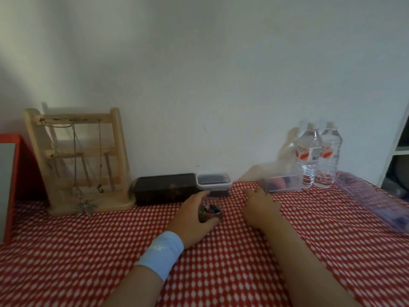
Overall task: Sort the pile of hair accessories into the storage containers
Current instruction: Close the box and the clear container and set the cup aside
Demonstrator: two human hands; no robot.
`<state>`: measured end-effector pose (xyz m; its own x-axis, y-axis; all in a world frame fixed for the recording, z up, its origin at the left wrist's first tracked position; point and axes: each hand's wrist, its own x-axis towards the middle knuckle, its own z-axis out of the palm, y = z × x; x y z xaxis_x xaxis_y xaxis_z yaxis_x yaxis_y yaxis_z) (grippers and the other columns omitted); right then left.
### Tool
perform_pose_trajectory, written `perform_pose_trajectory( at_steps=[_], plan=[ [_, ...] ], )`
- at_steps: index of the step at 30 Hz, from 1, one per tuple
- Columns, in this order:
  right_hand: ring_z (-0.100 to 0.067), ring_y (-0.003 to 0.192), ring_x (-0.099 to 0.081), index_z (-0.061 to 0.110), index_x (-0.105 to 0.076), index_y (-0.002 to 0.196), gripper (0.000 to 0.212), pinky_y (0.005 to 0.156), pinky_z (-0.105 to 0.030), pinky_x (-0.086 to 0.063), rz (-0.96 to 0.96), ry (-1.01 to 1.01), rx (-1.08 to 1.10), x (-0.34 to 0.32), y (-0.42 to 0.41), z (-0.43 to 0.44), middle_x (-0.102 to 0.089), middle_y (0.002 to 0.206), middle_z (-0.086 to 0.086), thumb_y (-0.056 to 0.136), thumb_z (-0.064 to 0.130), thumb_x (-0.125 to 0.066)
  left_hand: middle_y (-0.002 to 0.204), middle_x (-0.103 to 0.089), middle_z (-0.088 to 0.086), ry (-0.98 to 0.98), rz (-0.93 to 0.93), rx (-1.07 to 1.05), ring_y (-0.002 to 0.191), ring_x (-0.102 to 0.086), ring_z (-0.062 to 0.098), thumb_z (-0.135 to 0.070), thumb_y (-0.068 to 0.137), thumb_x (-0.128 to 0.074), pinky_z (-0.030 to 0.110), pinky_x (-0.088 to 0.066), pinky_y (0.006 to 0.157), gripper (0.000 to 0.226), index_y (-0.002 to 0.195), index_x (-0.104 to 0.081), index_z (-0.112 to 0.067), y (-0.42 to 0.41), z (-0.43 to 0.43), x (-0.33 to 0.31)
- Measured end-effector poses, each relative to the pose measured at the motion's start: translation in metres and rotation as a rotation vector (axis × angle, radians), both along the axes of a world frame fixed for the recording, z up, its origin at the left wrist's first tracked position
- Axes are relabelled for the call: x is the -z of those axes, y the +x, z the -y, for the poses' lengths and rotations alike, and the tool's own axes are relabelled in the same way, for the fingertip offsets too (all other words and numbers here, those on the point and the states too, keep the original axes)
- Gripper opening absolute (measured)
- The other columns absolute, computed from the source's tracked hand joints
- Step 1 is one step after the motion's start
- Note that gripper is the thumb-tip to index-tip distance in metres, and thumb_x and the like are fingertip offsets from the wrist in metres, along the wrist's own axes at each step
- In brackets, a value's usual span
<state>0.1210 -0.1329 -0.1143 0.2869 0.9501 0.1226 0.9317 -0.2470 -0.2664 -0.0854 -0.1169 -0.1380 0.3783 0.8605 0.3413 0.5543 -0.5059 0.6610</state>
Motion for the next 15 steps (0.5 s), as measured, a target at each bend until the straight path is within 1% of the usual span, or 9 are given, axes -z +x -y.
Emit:
perform_pose_trajectory(
  at_steps=[2, 4, 5, 7, 8, 9, 11, 13, 15],
  plan=[
    [-0.03, 0.136, -0.043, 0.023, -0.043, 0.143, 0.043, 0.114, -0.051, -0.035, -0.034, 0.121, -0.044, -0.002, -0.003, 0.001, -0.044, 0.149, -0.012, 0.1, 0.027, -0.045, 0.142, -0.044, -0.014, 0.025, 0.034, -0.002, 0.131, -0.043, 0.005, -0.048, 0.089, -0.059, 0.032, -0.038, 0.111, 0.06, 0.143, -0.039, -0.032, 0.0, 0.0, 0.001],
    [-0.026, 0.129, -0.047, 0.022, -0.05, 0.138, 0.039, 0.113, -0.043, -0.037, -0.061, 0.255, -0.096, -0.006, -0.008, 0.004, -0.051, 0.142, -0.009, 0.1, 0.027, -0.046, 0.134, -0.05, -0.013, 0.07, 0.128, -0.018, 0.125, -0.047, 0.004, -0.039, 0.096, -0.052, 0.03, -0.04, 0.108, 0.041, 0.136, -0.046, -0.031, 0.0, 0.0, -0.001],
    [-0.024, 0.126, -0.048, 0.021, -0.053, 0.136, 0.037, 0.111, -0.04, -0.038, -0.071, 0.315, -0.125, -0.008, -0.012, 0.006, -0.053, 0.138, -0.008, 0.1, 0.028, -0.048, 0.13, -0.052, -0.013, 0.079, 0.174, -0.033, 0.12, -0.049, 0.003, -0.035, 0.099, -0.049, 0.026, -0.041, 0.106, 0.036, 0.134, -0.048, -0.03, 0.0, 0.001, -0.003],
    [-0.017, 0.118, -0.05, 0.022, -0.057, 0.13, 0.034, 0.104, -0.032, -0.041, -0.151, 0.449, -0.199, -0.013, -0.023, 0.01, -0.055, 0.131, -0.002, 0.098, 0.032, -0.055, 0.125, -0.054, -0.011, 0.07, 0.258, -0.079, 0.113, -0.051, 0.0, -0.03, 0.102, -0.044, 0.016, -0.04, 0.098, 0.03, 0.131, -0.052, -0.028, -0.001, 0.002, -0.005],
    [-0.011, 0.111, -0.052, 0.023, -0.06, 0.125, 0.031, 0.098, -0.025, -0.043, -0.221, 0.507, -0.254, -0.014, -0.029, 0.012, -0.056, 0.125, 0.002, 0.097, 0.035, -0.059, 0.124, -0.055, -0.01, 0.058, 0.304, -0.102, 0.112, -0.051, 0.0, -0.029, 0.103, -0.041, 0.015, -0.04, 0.097, 0.028, 0.128, -0.054, -0.028, -0.003, 0.002, -0.005],
    [-0.005, 0.104, -0.053, 0.025, -0.063, 0.119, 0.027, 0.093, -0.016, -0.044, -0.275, 0.533, -0.316, -0.014, -0.036, 0.014, -0.056, 0.12, 0.006, 0.095, 0.038, -0.062, 0.122, -0.057, -0.01, 0.043, 0.354, -0.122, 0.111, -0.052, 0.002, -0.028, 0.104, -0.039, 0.017, -0.04, 0.097, 0.026, 0.124, -0.056, -0.03, -0.004, 0.001, -0.006],
    [0.003, 0.095, -0.053, 0.028, -0.065, 0.107, 0.021, 0.082, -0.006, -0.042, -0.312, 0.482, -0.425, -0.011, -0.048, 0.015, -0.055, 0.113, 0.012, 0.091, 0.042, -0.068, 0.119, -0.059, -0.009, 0.004, 0.421, -0.149, 0.111, -0.053, 0.005, -0.028, 0.104, -0.036, 0.022, -0.04, 0.097, 0.025, 0.117, -0.057, -0.033, -0.007, 0.001, -0.009],
    [0.003, 0.097, -0.052, 0.03, -0.069, 0.102, 0.02, 0.084, -0.007, -0.038, -0.3, 0.418, -0.486, -0.005, -0.052, 0.015, -0.056, 0.111, 0.012, 0.087, 0.042, -0.072, 0.118, -0.061, -0.008, -0.044, 0.416, -0.159, 0.11, -0.055, 0.007, -0.029, 0.104, -0.037, 0.022, -0.04, 0.095, 0.027, 0.119, -0.06, -0.031, -0.008, 0.0, -0.009],
    [0.001, 0.099, -0.052, 0.031, -0.073, 0.099, 0.017, 0.085, -0.008, -0.036, -0.285, 0.377, -0.517, -0.005, -0.052, 0.016, -0.06, 0.111, 0.012, 0.085, 0.04, -0.074, 0.117, -0.064, -0.006, -0.048, 0.359, -0.173, 0.108, -0.057, 0.008, -0.029, 0.103, -0.041, 0.021, -0.041, 0.093, 0.029, 0.12, -0.064, -0.025, -0.009, -0.002, -0.008]
  ],
)
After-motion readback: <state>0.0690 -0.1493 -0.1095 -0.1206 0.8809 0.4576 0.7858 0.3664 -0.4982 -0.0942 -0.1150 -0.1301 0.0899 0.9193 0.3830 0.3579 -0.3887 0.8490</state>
